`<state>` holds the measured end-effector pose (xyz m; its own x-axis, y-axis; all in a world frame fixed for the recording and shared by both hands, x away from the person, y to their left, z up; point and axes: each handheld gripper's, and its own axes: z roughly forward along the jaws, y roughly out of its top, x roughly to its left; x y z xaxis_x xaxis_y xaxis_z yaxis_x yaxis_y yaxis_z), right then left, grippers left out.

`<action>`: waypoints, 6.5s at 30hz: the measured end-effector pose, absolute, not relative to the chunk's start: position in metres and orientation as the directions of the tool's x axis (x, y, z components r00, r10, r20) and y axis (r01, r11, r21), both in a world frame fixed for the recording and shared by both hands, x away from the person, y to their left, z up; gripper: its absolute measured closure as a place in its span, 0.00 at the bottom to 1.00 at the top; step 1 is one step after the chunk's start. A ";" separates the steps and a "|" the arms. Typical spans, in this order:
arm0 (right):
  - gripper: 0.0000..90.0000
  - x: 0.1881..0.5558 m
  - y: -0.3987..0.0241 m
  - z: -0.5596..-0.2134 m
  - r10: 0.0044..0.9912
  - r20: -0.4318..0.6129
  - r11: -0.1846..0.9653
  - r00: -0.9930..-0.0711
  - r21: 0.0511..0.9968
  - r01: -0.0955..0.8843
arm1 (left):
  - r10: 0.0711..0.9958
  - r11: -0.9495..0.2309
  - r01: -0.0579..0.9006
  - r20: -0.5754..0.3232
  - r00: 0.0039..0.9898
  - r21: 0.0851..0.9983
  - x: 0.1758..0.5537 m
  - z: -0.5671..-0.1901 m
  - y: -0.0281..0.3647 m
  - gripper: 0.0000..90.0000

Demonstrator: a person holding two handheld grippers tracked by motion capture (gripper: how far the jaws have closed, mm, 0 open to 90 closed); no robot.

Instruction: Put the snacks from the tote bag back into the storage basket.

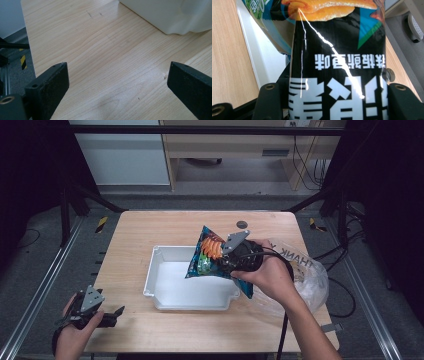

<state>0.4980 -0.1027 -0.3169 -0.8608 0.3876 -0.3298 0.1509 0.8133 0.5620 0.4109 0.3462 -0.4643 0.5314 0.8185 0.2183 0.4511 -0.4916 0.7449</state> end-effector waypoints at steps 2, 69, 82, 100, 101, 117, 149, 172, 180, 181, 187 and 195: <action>0.46 0.499 -0.101 -0.318 0.385 -0.328 0.813 -0.863 0.563 0.148 | 0.820 -0.489 0.451 0.217 0.530 0.747 0.411 -0.464 0.346 0.04; 0.46 0.539 -0.029 -0.341 0.264 -0.274 0.846 -0.925 0.527 0.085 | 0.840 -0.439 0.458 0.171 0.515 0.773 0.411 -0.462 0.355 0.04; 0.46 0.540 -0.021 -0.346 0.233 -0.272 0.857 -0.934 0.511 0.065 | 0.838 -0.441 0.456 0.173 0.517 0.773 0.411 -0.462 0.356 0.04; 0.46 0.539 -0.012 -0.356 0.216 -0.271 0.877 -0.938 0.477 0.064 | 0.835 -0.443 0.449 0.174 0.522 0.776 0.411 -0.461 0.354 0.04; 0.46 0.540 -0.011 -0.357 0.212 -0.271 0.879 -0.939 0.472 0.062 | 0.835 -0.443 0.448 0.175 0.522 0.776 0.411 -0.461 0.354 0.04; 0.46 0.545 -0.003 -0.368 0.196 -0.255 0.891 -0.947 0.449 0.064 | 0.836 -0.439 0.447 0.171 0.521 0.780 0.411 -0.460 0.356 0.04; 0.46 0.550 0.002 -0.387 0.191 -0.230 0.902 -0.954 0.425 0.078 | 0.837 -0.435 0.442 0.172 0.520 0.784 0.411 -0.459 0.357 0.04; 0.46 0.550 0.003 -0.398 0.186 -0.216 0.906 -0.959 0.416 0.082 | 0.835 -0.437 0.440 0.173 0.522 0.784 0.412 -0.460 0.357 0.04; 0.46 0.551 0.003 -0.405 0.184 -0.208 0.909 -0.961 0.409 0.086 | 0.833 -0.441 0.442 0.172 0.526 0.782 0.412 -0.459 0.357 0.04; 0.46 0.551 0.003 -0.407 0.188 -0.203 0.908 -0.961 0.410 0.091 | 0.832 -0.441 0.442 0.172 0.527 0.781 0.412 -0.460 0.357 0.04; 0.46 0.551 0.003 -0.412 0.191 -0.197 0.907 -0.962 0.410 0.095 | 0.829 -0.444 0.441 0.172 0.532 0.780 0.412 -0.460 0.356 0.04; 0.46 0.552 0.004 -0.416 0.195 -0.191 0.907 -0.962 0.407 0.103 | 0.829 -0.445 0.441 0.171 0.532 0.780 0.412 -0.460 0.356 0.04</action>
<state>0.5522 0.0042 -0.4164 -0.9619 0.1954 -0.1914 0.1033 0.9074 0.4074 0.4119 0.3561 -0.4599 0.5324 0.8289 0.1715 0.4410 -0.4445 0.7797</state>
